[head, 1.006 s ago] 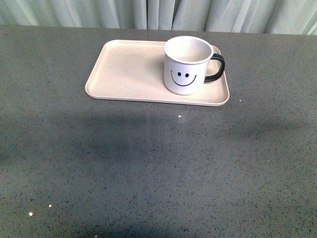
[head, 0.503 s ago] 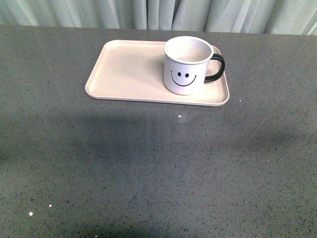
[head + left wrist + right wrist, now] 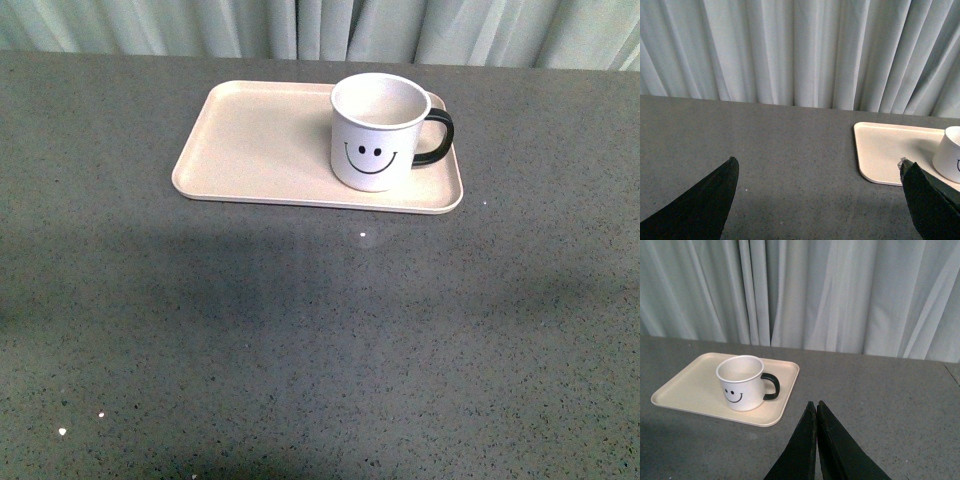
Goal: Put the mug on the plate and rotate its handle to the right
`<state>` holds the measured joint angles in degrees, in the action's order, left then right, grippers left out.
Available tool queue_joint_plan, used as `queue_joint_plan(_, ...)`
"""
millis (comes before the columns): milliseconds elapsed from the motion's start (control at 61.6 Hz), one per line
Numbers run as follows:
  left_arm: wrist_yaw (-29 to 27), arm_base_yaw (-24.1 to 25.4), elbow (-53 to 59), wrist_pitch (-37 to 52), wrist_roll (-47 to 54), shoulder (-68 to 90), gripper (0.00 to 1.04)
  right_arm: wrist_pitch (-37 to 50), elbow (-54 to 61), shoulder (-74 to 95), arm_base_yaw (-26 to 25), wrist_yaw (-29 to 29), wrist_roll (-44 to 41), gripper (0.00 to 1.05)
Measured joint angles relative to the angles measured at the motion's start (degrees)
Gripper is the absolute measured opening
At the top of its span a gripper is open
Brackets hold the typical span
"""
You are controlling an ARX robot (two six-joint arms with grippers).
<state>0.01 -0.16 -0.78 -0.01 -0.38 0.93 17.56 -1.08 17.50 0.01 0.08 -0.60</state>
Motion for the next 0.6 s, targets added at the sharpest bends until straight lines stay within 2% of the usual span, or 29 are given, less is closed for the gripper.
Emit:
queue_joint_plan(422,0.0,0.0,0.0,0.0,0.0,0.0,0.95,-7.1,0.0,-7.1,0.0,0.0,0.0,0.02)
queue_joint_plan(503,0.0,0.0,0.0,0.0,0.0,0.0,0.95,-16.8,0.0,-15.3,0.0,0.0,0.0,0.02)
queue_joint_plan(601,0.0,0.0,0.0,0.0,0.0,0.0,0.95,-17.4,0.0,-17.0,0.0,0.0,0.0,0.02)
